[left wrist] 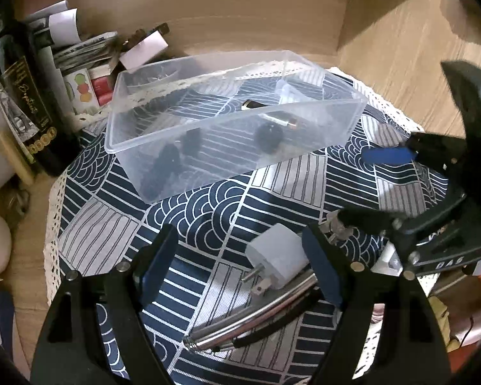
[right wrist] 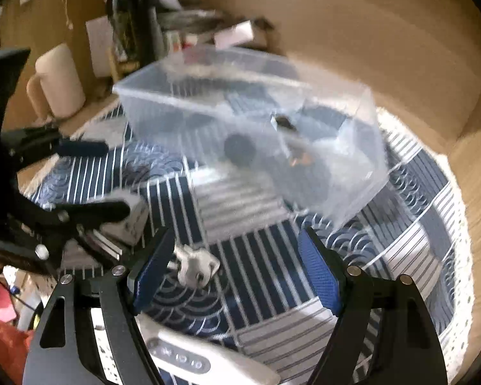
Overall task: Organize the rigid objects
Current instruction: 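Grasp the white plug adapter with the left gripper while the right grasps the silver keys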
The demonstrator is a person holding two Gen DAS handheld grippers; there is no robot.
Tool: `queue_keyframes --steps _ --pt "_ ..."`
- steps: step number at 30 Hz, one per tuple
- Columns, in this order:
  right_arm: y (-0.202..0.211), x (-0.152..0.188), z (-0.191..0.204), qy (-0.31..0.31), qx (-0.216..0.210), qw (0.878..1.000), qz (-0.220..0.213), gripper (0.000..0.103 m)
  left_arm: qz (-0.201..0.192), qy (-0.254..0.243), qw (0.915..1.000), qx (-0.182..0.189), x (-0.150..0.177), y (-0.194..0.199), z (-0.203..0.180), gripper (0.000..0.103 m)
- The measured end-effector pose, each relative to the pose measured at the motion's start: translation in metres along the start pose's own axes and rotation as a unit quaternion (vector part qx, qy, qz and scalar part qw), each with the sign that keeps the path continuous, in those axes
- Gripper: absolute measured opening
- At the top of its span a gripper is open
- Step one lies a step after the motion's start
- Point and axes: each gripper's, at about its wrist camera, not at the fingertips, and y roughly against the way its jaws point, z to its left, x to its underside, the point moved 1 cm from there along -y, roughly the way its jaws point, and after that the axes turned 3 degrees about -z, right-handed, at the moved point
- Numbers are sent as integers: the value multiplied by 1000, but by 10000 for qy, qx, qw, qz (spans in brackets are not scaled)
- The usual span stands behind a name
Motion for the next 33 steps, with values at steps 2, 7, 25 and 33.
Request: queue_keyframes --steps 2,7,25,33 --pt "-4 6 0 30 -69 9999 146 77 6 8 10000 30 1 0 -1 80" --pt "-16 18 0 208 16 9991 364 75 -13 68 10000 39 0 1 1 80" --pt "-12 2 -31 -480 -13 9987 151 59 416 66 9987 276 12 -27 -8 58" --pt "-34 4 -5 -1 -195 9985 515 71 228 199 9992 271 11 -21 -3 45"
